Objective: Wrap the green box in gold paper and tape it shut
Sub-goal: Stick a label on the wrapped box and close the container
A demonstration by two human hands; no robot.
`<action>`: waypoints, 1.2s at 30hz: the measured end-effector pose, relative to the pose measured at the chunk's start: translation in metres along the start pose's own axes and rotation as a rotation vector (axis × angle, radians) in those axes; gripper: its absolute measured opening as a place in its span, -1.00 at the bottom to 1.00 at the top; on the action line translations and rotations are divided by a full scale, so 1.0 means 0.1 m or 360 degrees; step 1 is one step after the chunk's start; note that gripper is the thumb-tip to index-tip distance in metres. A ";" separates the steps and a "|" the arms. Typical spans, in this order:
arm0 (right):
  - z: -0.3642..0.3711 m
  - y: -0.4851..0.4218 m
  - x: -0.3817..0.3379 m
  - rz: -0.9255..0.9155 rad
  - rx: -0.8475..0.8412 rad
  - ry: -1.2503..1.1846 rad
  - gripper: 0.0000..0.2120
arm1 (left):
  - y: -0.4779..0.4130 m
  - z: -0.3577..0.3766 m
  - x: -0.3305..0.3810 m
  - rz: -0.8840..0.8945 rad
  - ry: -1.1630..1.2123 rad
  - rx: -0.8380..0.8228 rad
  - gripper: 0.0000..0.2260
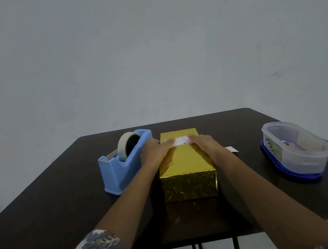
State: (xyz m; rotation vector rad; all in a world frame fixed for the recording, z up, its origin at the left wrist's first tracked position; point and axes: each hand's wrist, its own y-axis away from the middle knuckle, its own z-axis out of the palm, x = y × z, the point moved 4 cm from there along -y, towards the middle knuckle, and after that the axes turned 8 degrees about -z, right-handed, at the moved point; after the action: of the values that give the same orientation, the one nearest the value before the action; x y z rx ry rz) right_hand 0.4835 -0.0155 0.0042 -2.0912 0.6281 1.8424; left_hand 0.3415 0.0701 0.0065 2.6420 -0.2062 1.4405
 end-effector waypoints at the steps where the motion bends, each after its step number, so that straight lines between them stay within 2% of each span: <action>1: 0.01 0.03 -0.01 -0.0004 -0.0026 -0.0009 -0.75 | 0.04 0.01 -0.01 0.0038 -0.0034 0.0002 -0.79; 5: 0.01 0.06 -0.04 0.0024 -0.0029 0.0030 -0.75 | 0.06 -0.04 -0.01 0.0071 -0.0097 0.0161 -0.81; 7: -0.02 0.14 -0.04 0.0068 -0.0048 -0.0022 -0.79 | 0.06 -0.05 -0.01 0.0060 -0.0113 0.0119 -0.77; 9: -0.05 0.17 -0.02 0.0080 -0.0042 -0.0120 -0.70 | 0.10 -0.08 -0.01 0.0115 -0.0088 0.0061 -0.74; 11: -0.07 0.18 -0.04 -0.0023 0.0051 -0.0100 -0.60 | 0.23 -0.26 0.03 0.0370 -0.0008 0.0180 -0.75; 14: -0.13 0.22 -0.25 -0.0337 0.0263 -0.0034 -0.53 | 0.54 -0.68 0.02 0.0926 0.0040 0.0537 -0.80; 16: -0.11 0.29 -0.41 -0.0477 0.0262 -0.0081 -0.56 | 0.62 -0.83 -0.06 0.0987 -0.0055 0.0584 -0.83; 19: -0.10 0.45 -0.52 -0.0543 0.0303 -0.0051 -0.69 | 0.67 -0.80 -0.03 0.0987 -0.0057 0.0516 -0.84; 22: -0.32 0.61 -0.53 -0.0635 0.0436 0.0024 -0.65 | 0.91 -0.53 0.31 0.1079 0.0086 0.0435 -0.85; 25: -0.98 0.85 -0.48 -0.0729 0.0771 0.0360 -0.62 | 1.20 0.03 0.78 0.1196 0.0137 0.0190 -0.88; 27: -1.50 0.96 -0.27 -0.0633 0.1081 0.0540 -0.59 | 1.31 0.48 1.07 0.1248 -0.0011 0.0048 -0.88; 29: -1.96 1.00 0.08 -0.0267 0.1217 0.0638 -0.49 | 1.30 0.98 1.28 0.1161 -0.0236 -0.0053 -0.86; 31: -2.10 0.93 0.40 0.0069 0.1044 0.0362 -0.40 | 1.06 1.43 1.31 0.0949 -0.0376 -0.0125 -0.82; 33: -2.14 0.86 0.51 0.0136 0.0964 0.0128 -0.47 | 0.73 1.79 1.22 0.0530 -0.0265 -0.0242 -0.78; 34: -2.15 0.83 0.50 0.0135 0.0994 0.0132 -0.53 | 0.58 1.88 1.13 0.0290 -0.0122 -0.0303 -0.75; 36: -2.24 0.77 0.49 0.0125 0.1064 0.0092 -0.60 | 0.40 2.08 1.03 0.0094 0.0019 -0.0336 -0.71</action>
State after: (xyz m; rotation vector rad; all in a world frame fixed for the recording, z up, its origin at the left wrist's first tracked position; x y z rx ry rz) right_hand 0.6433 -0.1971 -0.0061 -1.6832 1.1620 1.3421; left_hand 0.5611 -0.0119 -0.0166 2.4766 -0.4138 1.3677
